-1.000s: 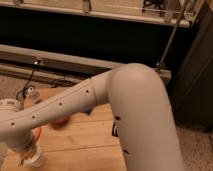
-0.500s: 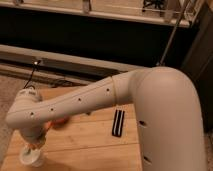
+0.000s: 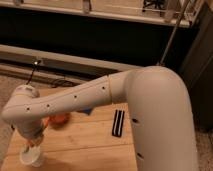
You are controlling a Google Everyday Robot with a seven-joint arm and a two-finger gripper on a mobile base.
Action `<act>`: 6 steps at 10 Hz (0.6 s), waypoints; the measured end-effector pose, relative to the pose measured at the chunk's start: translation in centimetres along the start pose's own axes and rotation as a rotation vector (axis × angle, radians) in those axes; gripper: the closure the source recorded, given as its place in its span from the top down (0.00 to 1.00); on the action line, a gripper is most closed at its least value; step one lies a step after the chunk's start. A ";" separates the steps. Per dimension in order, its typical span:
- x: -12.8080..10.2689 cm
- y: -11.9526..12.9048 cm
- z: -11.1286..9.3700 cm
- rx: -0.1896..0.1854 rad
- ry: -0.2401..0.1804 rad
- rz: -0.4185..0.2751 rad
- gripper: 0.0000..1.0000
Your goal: Place the pepper in the ceramic cup
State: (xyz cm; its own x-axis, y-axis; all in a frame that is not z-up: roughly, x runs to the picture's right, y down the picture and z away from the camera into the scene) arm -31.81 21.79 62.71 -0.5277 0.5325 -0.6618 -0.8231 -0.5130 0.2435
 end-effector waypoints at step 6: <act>1.3 0.3 1.9 0.075 -0.075 -0.062 0.00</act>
State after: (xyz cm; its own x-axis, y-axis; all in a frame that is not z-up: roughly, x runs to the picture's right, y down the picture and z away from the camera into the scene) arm -33.16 23.61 63.28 -0.4874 0.6120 -0.6228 -0.8665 -0.4272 0.2583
